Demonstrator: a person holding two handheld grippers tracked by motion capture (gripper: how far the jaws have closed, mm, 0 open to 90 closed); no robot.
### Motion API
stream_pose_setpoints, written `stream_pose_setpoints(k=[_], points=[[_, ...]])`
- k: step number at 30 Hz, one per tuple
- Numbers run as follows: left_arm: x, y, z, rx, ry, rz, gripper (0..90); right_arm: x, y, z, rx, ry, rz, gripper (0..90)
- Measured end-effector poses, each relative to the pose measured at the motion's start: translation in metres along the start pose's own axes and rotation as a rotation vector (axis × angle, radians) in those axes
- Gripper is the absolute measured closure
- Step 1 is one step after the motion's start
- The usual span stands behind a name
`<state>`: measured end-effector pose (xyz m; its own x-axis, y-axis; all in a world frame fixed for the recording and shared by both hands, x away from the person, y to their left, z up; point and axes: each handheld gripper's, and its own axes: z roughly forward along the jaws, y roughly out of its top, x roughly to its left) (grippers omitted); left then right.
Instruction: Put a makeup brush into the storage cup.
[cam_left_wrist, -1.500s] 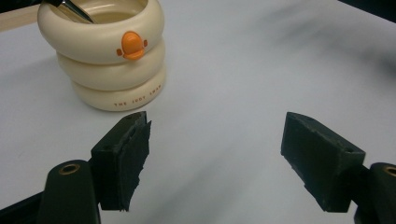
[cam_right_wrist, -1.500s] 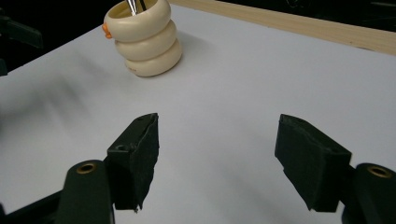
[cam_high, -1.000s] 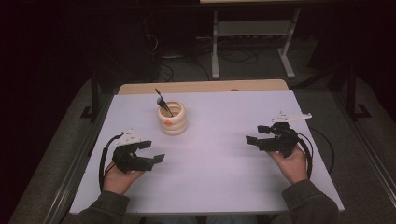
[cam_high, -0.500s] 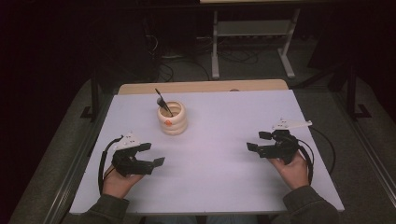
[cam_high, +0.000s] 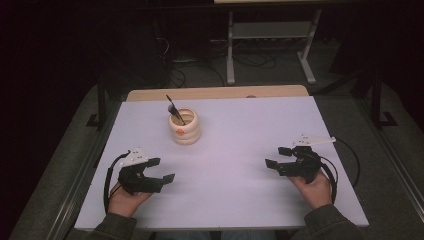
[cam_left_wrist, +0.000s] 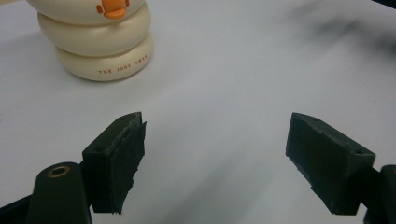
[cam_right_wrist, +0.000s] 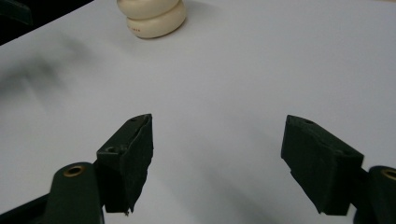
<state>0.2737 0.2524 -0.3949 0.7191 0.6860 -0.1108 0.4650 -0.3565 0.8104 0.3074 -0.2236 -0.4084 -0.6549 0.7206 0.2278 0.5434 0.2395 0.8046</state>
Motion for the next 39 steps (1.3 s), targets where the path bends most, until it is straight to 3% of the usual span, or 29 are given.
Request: stream_pose_setpoints(k=[9,30,36,39], points=[[-0.003,-0.004,-0.001,0.001,-0.005,0.007,18.9,0.002,-0.004,-0.005,-0.017,0.005,0.003,22.9],[-0.007,-0.016,-0.004,-0.011,-0.005,0.007,17.3,0.012,-0.025,-0.014,-0.006,-0.031,0.021,18.3],[-0.010,-0.018,-0.001,0.002,-0.013,0.021,17.3,0.018,-0.030,-0.009,0.004,-0.029,0.005,18.4],[-0.009,-0.019,-0.001,0.004,-0.013,0.023,17.3,0.023,-0.029,-0.006,0.016,-0.043,-0.025,18.4]])
